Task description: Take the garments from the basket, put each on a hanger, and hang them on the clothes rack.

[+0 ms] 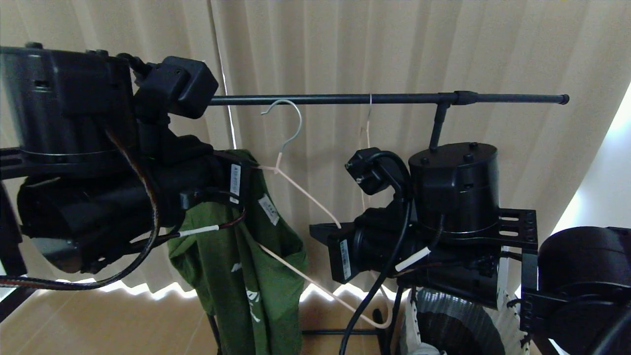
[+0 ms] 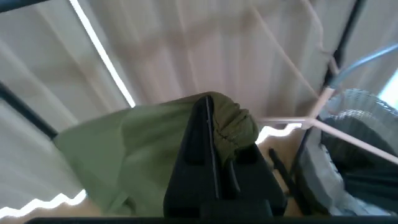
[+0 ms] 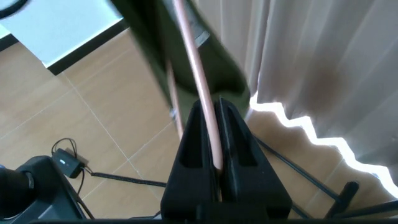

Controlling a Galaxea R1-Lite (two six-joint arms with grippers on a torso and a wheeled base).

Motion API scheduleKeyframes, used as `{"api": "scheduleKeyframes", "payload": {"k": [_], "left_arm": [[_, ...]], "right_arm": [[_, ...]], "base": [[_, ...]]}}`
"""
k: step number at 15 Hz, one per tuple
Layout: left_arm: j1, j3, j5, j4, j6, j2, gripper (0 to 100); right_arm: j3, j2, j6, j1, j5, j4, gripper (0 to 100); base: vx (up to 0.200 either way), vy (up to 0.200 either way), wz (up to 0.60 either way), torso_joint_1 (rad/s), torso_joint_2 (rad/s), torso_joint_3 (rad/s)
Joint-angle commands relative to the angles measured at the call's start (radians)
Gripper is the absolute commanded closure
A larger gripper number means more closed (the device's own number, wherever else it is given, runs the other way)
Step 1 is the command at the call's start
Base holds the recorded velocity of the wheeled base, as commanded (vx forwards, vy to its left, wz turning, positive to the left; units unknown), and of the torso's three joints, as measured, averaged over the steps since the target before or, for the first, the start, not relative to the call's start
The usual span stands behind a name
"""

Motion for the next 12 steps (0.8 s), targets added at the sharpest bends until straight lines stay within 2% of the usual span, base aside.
{"api": "scheduleKeyframes", "payload": {"k": [1, 5, 8, 12], "left_arm": [[-0.001, 0.038, -0.073, -0.002, 0.001, -0.046, 100], [-0.001, 0.09, -0.163, -0.002, 0.008, -0.093, 100], [0.0, 0.126, -0.165, -0.007, 0.018, -0.108, 100], [0.003, 0.179, -0.163, -0.061, 0.053, -0.104, 100]], "right_arm": [[-0.001, -0.002, 0.0, -0.001, 0.0, -0.001, 100], [-0.021, 0.001, 0.0, -0.003, 0.0, -0.001, 100], [-0.039, -0.002, 0.0, -0.012, 0.0, 0.001, 100], [-0.051, -0.016, -0.001, -0.017, -0.002, 0.001, 100]], "base": [[0.0, 0.0, 0.0, 0.0, 0.0, 0.0], [0.0, 0.0, 0.0, 0.0, 0.0, 0.0], [0.0, 0.0, 0.0, 0.0, 0.0, 0.0], [0.0, 0.0, 0.0, 0.0, 0.0, 0.0]]}}
